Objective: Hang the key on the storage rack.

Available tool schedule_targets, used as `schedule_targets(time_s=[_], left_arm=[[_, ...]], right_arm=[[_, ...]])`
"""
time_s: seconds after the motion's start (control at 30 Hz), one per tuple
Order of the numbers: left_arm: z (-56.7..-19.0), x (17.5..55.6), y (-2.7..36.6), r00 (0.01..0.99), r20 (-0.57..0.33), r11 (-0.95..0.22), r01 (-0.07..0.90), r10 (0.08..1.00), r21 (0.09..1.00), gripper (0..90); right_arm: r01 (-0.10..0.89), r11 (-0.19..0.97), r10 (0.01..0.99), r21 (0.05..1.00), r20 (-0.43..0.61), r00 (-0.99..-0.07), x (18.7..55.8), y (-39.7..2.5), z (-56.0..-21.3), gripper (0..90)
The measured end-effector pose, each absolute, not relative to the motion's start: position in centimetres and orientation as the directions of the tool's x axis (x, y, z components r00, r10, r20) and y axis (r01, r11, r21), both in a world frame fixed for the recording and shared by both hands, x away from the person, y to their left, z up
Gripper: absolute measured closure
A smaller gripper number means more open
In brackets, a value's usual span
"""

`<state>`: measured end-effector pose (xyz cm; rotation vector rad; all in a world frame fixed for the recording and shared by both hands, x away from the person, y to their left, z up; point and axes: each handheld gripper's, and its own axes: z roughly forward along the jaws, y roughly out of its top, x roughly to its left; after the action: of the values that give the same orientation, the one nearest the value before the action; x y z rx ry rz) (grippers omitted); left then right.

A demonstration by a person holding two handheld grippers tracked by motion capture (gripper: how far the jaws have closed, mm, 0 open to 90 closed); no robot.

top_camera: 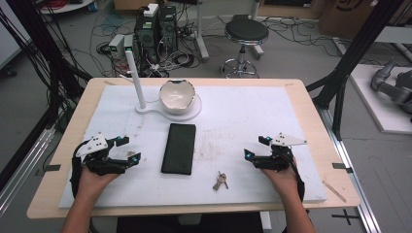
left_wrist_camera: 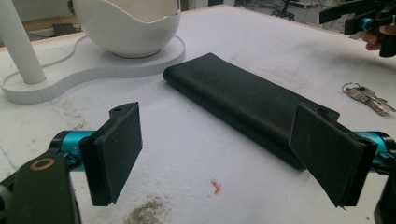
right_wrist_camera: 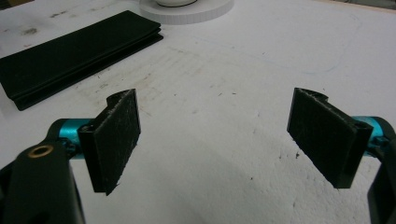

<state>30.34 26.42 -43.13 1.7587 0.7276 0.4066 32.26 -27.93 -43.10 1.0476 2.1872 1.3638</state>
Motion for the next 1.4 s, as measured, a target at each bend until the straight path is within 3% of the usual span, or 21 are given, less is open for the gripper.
schedule_targets(time_s=[0.5,1.0,1.33,1.4], left_arm=[[-42.9,30.4,26.0,0.757,-0.08,-0.184,0.258,0.648,0.948,17.4],[-42.8,30.5,25.8,0.758,-0.071,-0.184,0.247,0.649,0.951,17.4],[-42.9,30.5,25.5,0.762,-0.061,-0.201,0.246,0.645,0.948,17.4],[-43.0,30.5,25.5,0.762,-0.06,-0.206,0.248,0.644,0.947,17.4]], right_arm=[[0.39,0.252,0.737,0.886,0.085,-0.671,31.4,-27.6,-42.7,17.5],[0.387,0.328,0.633,0.862,0.104,-0.767,29.1,-22.3,-42.9,18.1],[0.42,0.399,0.604,0.815,0.111,-0.789,29.1,-20.1,-43.9,33.7],[0.413,0.429,0.589,0.804,0.098,-0.802,29.0,-19.6,-44.0,41.1]])
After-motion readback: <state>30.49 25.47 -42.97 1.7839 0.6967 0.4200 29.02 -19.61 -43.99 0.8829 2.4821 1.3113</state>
